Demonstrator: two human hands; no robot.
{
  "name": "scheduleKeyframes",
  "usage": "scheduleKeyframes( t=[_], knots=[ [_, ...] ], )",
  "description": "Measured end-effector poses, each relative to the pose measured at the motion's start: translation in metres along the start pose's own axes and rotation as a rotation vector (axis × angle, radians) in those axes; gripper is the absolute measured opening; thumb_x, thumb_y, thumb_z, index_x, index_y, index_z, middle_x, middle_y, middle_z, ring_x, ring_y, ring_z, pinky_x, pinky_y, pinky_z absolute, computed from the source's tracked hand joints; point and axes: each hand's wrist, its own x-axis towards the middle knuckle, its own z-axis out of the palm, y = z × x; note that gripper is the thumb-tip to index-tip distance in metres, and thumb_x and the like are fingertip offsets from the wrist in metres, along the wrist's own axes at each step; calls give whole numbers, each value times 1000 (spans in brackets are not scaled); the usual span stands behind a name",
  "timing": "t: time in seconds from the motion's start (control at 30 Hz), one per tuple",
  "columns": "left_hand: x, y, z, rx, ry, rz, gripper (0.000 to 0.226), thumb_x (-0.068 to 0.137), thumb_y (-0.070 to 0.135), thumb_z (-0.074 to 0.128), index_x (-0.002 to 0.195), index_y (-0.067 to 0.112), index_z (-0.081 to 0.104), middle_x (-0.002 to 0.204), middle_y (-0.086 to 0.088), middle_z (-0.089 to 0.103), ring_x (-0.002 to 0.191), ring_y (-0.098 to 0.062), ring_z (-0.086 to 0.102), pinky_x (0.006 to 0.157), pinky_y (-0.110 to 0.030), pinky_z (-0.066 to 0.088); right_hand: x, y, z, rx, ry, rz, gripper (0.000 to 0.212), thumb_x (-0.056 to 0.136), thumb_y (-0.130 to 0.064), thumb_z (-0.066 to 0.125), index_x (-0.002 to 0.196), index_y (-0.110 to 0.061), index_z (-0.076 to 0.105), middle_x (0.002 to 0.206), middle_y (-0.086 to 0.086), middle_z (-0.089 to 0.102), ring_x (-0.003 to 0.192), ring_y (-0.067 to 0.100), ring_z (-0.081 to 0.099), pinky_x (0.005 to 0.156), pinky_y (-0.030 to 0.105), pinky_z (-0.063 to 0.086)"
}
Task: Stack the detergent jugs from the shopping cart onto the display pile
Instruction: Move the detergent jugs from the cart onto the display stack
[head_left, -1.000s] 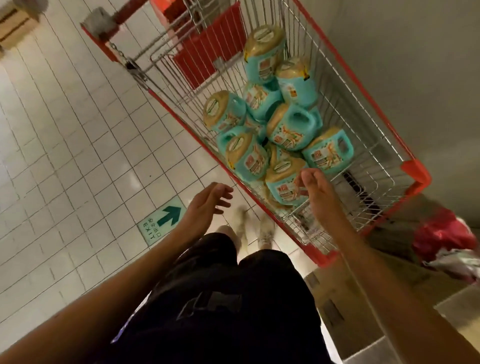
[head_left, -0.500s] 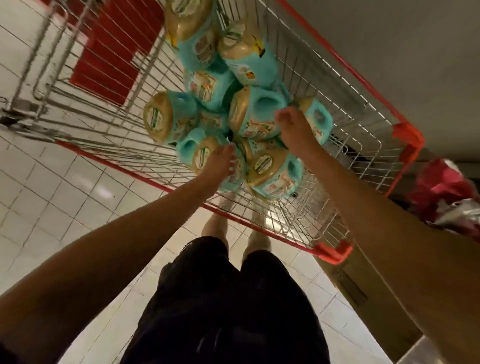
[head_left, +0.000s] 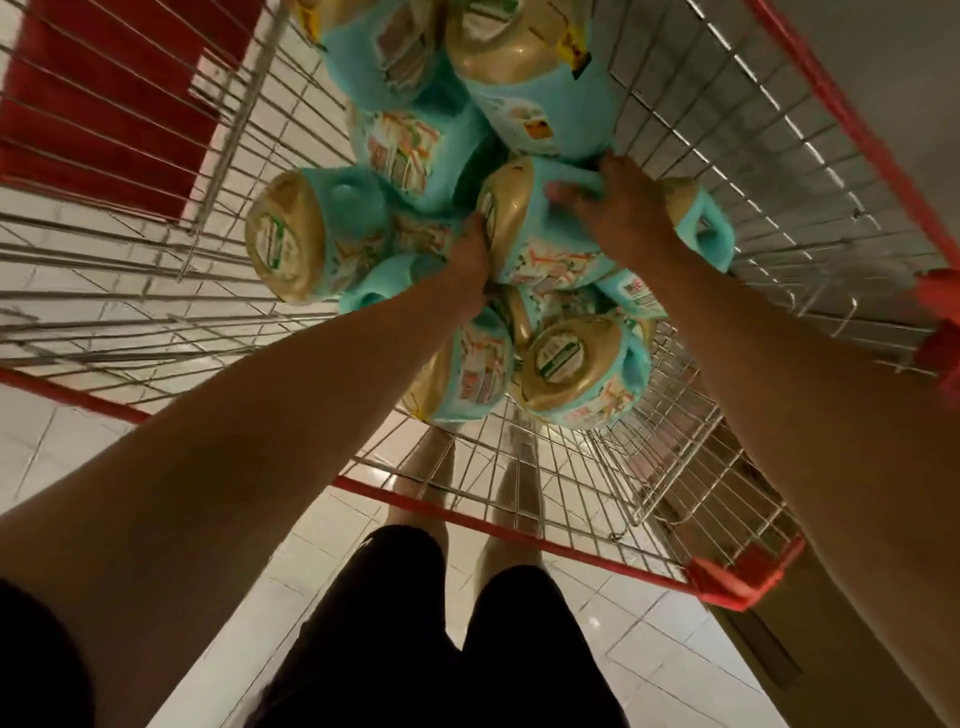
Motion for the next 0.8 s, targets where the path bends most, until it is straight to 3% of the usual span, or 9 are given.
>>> scheduleKeyframes(
  t=[0.07,0.13,0.27,0.33,0.43,0.57,0.67,0.8],
  knots=[
    [-3,2,1,-29,-55,-3,65,109,63,30,155,20,48,144,-12,62,96,-26,66,77,-37,57,-7,4,-5,73,33,2,70,89,-73,66,133,-18,66,132,7,68,121,25,63,93,32,48],
    [-14,2,-1,-41,-77,-4,68,108,67,28,147,18,54,131,-12,70,94,-27,70,74,-36,59,-17,4,-9,156,40,33,71,87,-77,63,132,-22,67,130,5,69,117,23,64,89,31,47],
    [-51,4,-19,-77,-24,81,51,107,65,38,115,23,66,95,2,81,91,-19,77,65,-30,61,-50,1,-13,327,80,190,84,86,-85,44,138,-21,63,130,7,66,113,25,63,85,29,43],
    [-79,4,-28,-42,-14,138,51,105,66,44,120,25,68,100,3,82,96,-19,77,68,-30,61,-76,0,-16,400,81,286,81,95,-83,39,147,-24,57,139,10,65,124,30,62,96,34,44],
    [-120,2,-36,-25,-58,260,52,104,65,48,126,23,70,105,1,82,95,-19,80,67,-32,63,-127,-13,-18,654,61,422,91,82,-95,36,141,-32,64,139,6,69,126,30,65,111,47,50],
    [-177,-2,-36,-20,-276,234,60,103,72,39,111,33,83,121,-8,79,111,-26,77,79,-41,65,-208,-40,-28,943,32,452,75,81,-96,37,117,-39,70,123,5,77,102,27,79,81,53,65],
    [-205,-9,-37,62,-406,218,66,96,81,40,122,34,79,131,-11,74,119,-31,73,87,-48,63,-268,-53,-36,1066,60,429,79,85,-91,34,126,-35,70,120,7,79,102,30,79,83,56,65],
    [-246,-18,-18,170,-470,221,81,72,89,68,126,30,77,133,-14,73,121,-36,72,96,-57,59,-339,-58,-41,1175,183,390,84,86,-80,33,142,-25,64,130,16,73,115,36,74,99,56,60]
  ],
)
